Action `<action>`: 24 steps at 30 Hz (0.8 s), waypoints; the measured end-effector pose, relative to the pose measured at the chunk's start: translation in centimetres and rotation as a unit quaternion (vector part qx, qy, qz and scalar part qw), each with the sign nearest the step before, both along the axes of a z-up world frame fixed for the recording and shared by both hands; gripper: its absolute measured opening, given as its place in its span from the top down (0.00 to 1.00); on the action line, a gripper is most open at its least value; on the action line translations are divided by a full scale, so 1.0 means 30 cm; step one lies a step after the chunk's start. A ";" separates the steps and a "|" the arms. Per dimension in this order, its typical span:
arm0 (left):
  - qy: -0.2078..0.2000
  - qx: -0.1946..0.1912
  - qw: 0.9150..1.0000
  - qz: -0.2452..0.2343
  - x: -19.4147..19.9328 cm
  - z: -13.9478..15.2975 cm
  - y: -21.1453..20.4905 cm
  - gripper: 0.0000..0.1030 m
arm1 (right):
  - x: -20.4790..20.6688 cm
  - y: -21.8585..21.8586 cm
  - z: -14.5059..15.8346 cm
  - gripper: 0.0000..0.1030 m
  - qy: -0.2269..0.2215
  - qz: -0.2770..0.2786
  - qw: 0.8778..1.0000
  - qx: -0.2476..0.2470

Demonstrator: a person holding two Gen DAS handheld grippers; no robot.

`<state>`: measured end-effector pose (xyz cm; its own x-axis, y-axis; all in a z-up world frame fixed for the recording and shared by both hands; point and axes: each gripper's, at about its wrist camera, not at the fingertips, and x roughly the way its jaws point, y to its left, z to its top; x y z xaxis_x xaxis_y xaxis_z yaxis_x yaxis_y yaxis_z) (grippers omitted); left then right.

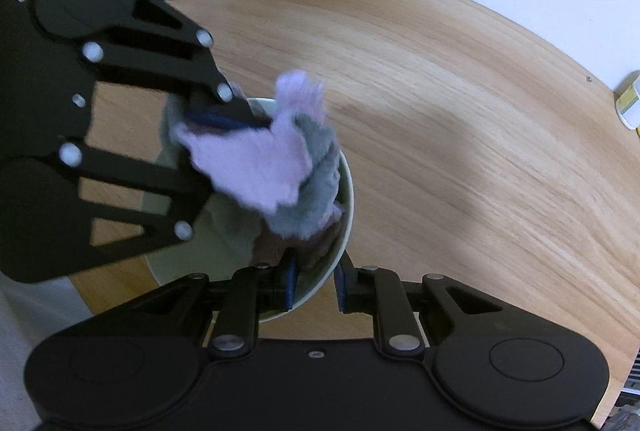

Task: Clean bowl
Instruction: 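Rub the cloth around the bowl's inner wall while the right gripper holds the rim, then wipe the bowl's inner bottom again with the cloth in the left gripper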

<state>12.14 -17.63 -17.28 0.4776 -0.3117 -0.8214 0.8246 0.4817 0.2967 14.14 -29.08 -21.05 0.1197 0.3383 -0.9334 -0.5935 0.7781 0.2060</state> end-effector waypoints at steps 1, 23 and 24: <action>-0.002 0.003 1.000 0.000 -0.004 -0.005 -0.001 0.87 | 0.001 0.000 -0.002 0.80 -0.001 0.000 1.000 0.001; 0.031 -0.058 0.997 -0.042 -0.019 -0.045 0.016 0.88 | 0.022 0.012 -0.026 0.78 -0.009 0.033 0.999 -0.017; 0.029 -0.062 0.997 -0.040 -0.023 -0.037 0.020 0.88 | 0.007 0.007 -0.011 0.78 -0.010 0.034 0.999 -0.016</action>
<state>11.46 -17.03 -18.39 0.4002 -0.4466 -0.8003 0.8755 0.4443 0.1899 14.34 -28.88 -21.36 0.1157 0.3169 -0.9414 -0.6485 0.7420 0.1701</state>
